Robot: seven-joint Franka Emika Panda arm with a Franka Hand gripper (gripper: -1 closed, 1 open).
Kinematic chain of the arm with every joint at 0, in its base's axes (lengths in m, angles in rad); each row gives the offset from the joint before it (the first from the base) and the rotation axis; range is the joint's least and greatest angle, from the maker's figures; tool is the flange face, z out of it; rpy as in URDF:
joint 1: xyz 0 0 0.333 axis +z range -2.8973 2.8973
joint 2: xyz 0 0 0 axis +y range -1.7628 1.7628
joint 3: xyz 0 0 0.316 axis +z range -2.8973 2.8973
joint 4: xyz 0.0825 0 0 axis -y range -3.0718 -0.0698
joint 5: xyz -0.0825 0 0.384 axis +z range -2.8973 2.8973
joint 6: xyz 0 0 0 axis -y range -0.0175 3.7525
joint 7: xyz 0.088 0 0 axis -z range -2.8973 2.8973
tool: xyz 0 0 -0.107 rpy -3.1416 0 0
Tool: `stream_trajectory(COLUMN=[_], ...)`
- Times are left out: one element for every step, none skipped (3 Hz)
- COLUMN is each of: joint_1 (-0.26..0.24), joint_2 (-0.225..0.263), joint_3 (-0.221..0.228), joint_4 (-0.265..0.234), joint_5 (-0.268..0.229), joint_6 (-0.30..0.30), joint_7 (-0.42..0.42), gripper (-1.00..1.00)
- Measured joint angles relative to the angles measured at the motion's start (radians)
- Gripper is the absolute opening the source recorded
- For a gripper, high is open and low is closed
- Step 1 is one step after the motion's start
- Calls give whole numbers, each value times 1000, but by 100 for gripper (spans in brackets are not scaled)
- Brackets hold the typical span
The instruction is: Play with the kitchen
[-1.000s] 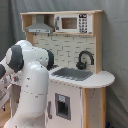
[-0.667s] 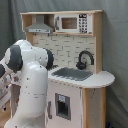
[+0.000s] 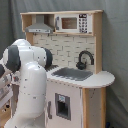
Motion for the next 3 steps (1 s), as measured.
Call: stream_trajectory(joint_1=[-5,-20,-20], joint_2=[-63,-142,-199], joint_3=[1,1,1], joint_4=[0,32,82], joint_5=[0,0,0], joint_6=[-3,-72,-157], joint_7=[2,-33,-77], gripper=[100,100,100])
